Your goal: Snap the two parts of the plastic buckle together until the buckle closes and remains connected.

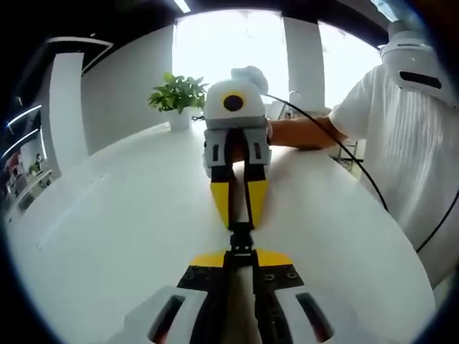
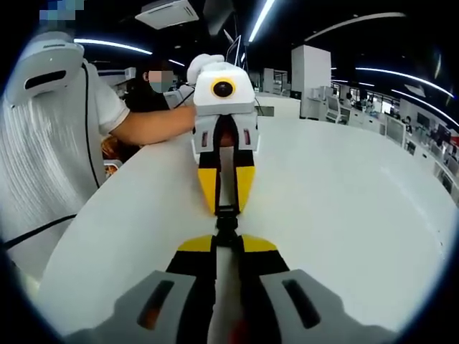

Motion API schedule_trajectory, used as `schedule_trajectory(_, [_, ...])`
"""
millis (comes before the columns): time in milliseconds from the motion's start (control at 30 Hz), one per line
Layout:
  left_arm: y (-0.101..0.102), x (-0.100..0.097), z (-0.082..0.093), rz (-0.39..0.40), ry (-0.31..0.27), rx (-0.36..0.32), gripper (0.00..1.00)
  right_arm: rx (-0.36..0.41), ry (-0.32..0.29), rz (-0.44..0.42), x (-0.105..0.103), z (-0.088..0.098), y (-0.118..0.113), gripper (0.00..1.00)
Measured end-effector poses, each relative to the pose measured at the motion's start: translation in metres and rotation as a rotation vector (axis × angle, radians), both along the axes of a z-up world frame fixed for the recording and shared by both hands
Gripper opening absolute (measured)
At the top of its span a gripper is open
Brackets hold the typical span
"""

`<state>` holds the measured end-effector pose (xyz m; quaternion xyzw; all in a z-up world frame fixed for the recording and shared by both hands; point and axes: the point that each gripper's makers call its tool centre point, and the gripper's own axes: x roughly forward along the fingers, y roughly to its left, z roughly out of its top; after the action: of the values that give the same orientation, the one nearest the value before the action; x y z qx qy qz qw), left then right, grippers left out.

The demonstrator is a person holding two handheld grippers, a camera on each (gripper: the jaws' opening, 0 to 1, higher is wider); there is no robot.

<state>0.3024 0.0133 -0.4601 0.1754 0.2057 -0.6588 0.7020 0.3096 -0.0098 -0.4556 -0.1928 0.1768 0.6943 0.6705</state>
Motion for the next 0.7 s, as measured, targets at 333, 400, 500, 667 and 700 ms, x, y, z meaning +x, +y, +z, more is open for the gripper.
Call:
schedule_trajectory(333, [-0.0015,0.0001,0.0006,0.009,0.002,-0.001,0.09,0.0,-0.007,-0.005,0.0012,0.0004,-0.0002,0.09])
schedule_trajectory(400, [-0.0018,0.0006,0.0006,0.015,0.003,0.0,0.09,-0.001,-0.009,-0.009,0.0016,0.0004,-0.0002,0.09])
schedule_trajectory(500, [-0.0022,0.0014,0.0008,0.02,-0.001,0.001,0.08,-0.001,-0.011,-0.012,0.0023,0.0004,-0.0005,0.09])
schedule_trajectory(667, [-0.0026,0.002,0.0009,0.02,-0.003,0.001,0.08,0.0,-0.012,-0.009,0.0029,0.0003,-0.0008,0.09])
schedule_trajectory(700, [-0.0026,0.0023,0.001,0.017,-0.005,0.0,0.08,0.001,-0.012,-0.008,0.0028,0.0003,-0.001,0.09])
